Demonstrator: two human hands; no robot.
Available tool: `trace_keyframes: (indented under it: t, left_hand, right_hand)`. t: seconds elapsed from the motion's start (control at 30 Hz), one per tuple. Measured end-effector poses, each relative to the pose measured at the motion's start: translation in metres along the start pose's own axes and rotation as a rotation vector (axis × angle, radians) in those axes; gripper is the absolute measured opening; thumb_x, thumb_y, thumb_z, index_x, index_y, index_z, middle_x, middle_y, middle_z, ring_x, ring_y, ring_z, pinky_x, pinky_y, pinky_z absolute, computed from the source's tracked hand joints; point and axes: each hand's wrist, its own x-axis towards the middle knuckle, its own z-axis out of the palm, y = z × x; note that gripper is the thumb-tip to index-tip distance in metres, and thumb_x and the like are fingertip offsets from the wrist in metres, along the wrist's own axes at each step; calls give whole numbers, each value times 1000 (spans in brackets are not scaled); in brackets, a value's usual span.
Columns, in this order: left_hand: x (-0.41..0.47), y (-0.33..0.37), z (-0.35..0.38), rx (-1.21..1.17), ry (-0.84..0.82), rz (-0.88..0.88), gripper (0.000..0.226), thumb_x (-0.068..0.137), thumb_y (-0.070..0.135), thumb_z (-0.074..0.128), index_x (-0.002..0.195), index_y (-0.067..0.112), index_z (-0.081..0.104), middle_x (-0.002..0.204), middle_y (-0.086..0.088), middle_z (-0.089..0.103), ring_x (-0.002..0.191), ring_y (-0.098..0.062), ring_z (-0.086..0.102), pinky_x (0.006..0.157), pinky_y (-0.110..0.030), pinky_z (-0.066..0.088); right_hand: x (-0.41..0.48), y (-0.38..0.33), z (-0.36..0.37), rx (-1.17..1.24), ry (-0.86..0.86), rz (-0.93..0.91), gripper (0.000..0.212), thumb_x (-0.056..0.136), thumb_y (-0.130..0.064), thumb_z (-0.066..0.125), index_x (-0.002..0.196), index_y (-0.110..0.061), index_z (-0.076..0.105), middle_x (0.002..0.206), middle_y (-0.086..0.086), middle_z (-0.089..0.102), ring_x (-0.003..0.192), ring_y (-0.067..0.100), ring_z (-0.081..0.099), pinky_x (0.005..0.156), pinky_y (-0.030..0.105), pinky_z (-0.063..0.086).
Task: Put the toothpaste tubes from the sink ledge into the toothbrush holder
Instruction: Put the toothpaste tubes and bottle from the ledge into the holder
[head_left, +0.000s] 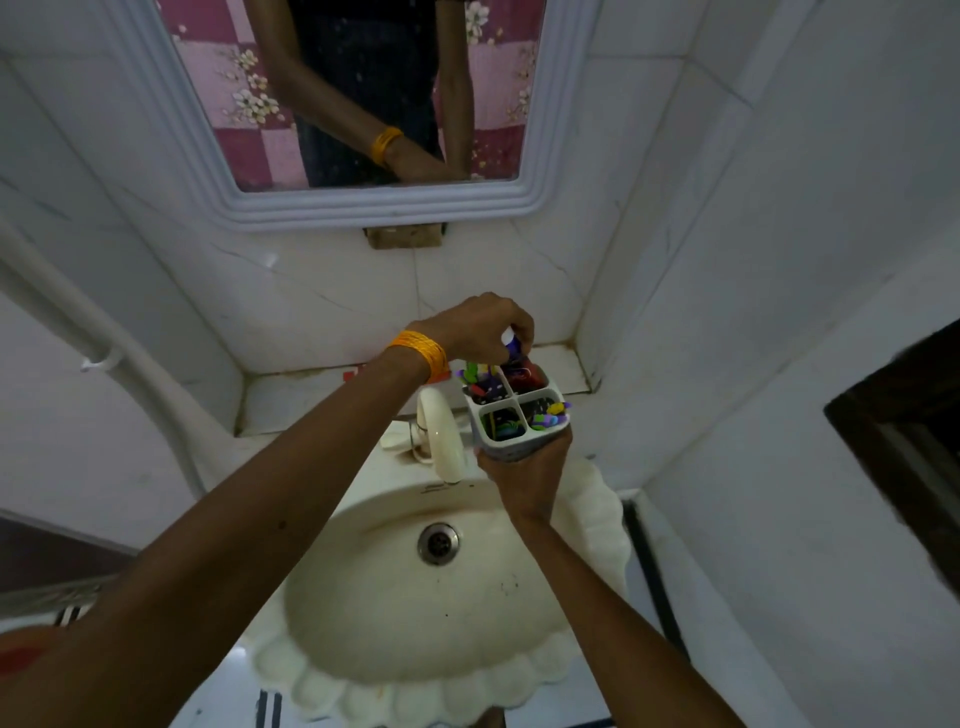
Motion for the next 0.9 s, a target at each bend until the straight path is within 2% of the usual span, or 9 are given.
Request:
trace_keyframes:
  t: [0.13, 0.23, 0.33, 0.4, 0.5, 0.63, 0.7, 0.77, 0.9]
  left_hand:
    - [10, 3, 14, 20, -51, -13, 30, 76, 1, 63, 99, 17, 73, 108, -9, 70, 95, -25, 61, 85, -40, 53]
    - [15, 3, 24, 26, -20, -28, 33, 75, -4, 62, 100, 15, 72, 111, -12, 64, 101, -31, 60, 81, -37, 50]
    - [17, 2, 27, 47, -58, -19, 30, 78, -3, 63, 102, 13, 73, 114, -13, 65, 104, -31, 60, 81, -34, 48]
    - [17, 0, 27, 59, -106, -18, 29, 80, -1, 63, 102, 13, 74, 114, -12, 69, 104, -31, 62, 81, -33, 49]
    - [18, 0, 28, 66, -81, -15, 28, 85, 3, 60, 109, 11, 73, 116, -14, 69, 107, -32, 62, 83, -32, 47]
    - [20, -5, 34, 90, -26, -11, 31, 85, 5, 61, 114, 15, 70, 124, -11, 64, 116, -30, 57, 95, -38, 47]
    - [23, -6, 32, 63, 22, -28, 28, 85, 7, 63, 111, 18, 70, 123, -8, 65, 115, -27, 58, 96, -39, 47]
    - [23, -9, 26, 14, 99, -53, 25, 85, 9, 63, 107, 18, 72, 119, -7, 68, 110, -24, 62, 93, -37, 50]
    - [2, -33, 23, -107, 333, -162, 23, 85, 6, 60, 101, 14, 74, 106, -7, 74, 95, -22, 69, 87, -33, 54]
  right_hand:
    - [-1, -3, 1, 25, 13, 15, 124, 43, -25, 103, 147, -19, 36, 142, 4, 55, 133, 23, 58, 104, 53, 55]
    - [-2, -3, 0, 31, 19, 6, 123, 45, -26, 102, 147, -27, 34, 144, 4, 54, 134, 22, 58, 106, 53, 54]
    - [-1, -1, -1, 0, -8, 21, 125, 43, -27, 103, 147, -25, 35, 142, 3, 55, 132, 22, 59, 106, 51, 55]
    - [-1, -4, -1, -58, -38, -7, 127, 41, -33, 101, 148, -21, 34, 141, 4, 55, 131, 22, 59, 106, 44, 55]
    - [-2, -9, 3, -85, -51, -42, 128, 43, -43, 97, 150, -20, 31, 140, 3, 53, 130, 21, 57, 106, 33, 54]
    - [-1, -10, 5, -94, -59, -60, 128, 44, -35, 101, 150, -10, 33, 137, -2, 50, 129, 18, 55, 104, 9, 43]
    - [-1, -10, 3, -82, -61, -54, 128, 44, -30, 102, 150, -11, 33, 139, 1, 51, 129, 19, 56, 105, 13, 47]
    - [0, -10, 1, -72, -70, -52, 127, 44, -33, 101, 149, -13, 32, 141, 5, 53, 131, 21, 57, 106, 29, 54]
    - [2, -8, 1, -45, -73, -24, 124, 43, -24, 104, 146, -19, 35, 140, 3, 54, 131, 21, 57, 107, 33, 54]
